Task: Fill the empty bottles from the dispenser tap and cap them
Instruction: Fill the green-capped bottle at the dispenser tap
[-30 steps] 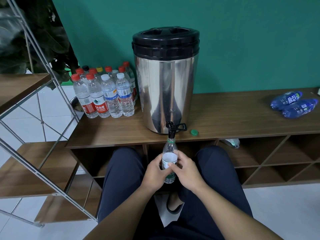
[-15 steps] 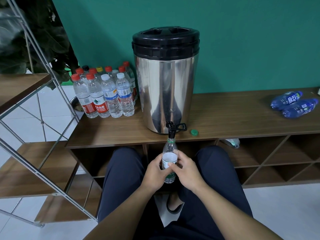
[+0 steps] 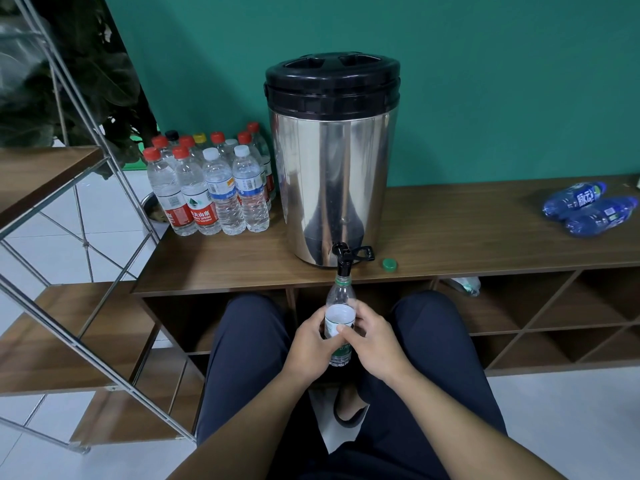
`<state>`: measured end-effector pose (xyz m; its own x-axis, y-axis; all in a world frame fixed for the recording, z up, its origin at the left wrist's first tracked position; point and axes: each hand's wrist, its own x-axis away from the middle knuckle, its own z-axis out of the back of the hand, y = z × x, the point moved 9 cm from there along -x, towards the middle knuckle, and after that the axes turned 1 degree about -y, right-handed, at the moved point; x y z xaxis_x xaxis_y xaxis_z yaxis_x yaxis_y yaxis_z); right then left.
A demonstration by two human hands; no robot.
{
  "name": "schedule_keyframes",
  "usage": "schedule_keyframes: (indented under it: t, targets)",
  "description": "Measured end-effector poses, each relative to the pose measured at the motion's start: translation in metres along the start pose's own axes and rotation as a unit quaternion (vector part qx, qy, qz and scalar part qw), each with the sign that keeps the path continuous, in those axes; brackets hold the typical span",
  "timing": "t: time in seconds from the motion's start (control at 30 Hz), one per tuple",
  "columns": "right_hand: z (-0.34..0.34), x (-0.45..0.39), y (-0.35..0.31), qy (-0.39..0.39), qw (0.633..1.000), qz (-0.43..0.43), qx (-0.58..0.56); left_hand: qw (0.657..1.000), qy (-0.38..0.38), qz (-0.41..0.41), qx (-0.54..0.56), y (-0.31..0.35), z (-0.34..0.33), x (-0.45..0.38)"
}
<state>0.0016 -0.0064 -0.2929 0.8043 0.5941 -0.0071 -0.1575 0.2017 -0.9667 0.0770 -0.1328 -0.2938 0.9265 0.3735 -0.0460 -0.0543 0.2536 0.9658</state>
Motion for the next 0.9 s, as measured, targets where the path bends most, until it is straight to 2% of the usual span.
schedule_keyframes:
  t: [0.9]
  targets:
    - [-0.0008,0.0022,-0.0051,0.001,1.0,-0.001,-0.019,1.0,-0.002,0.005,-0.005,-0.0019,-0.0015,-0.0008]
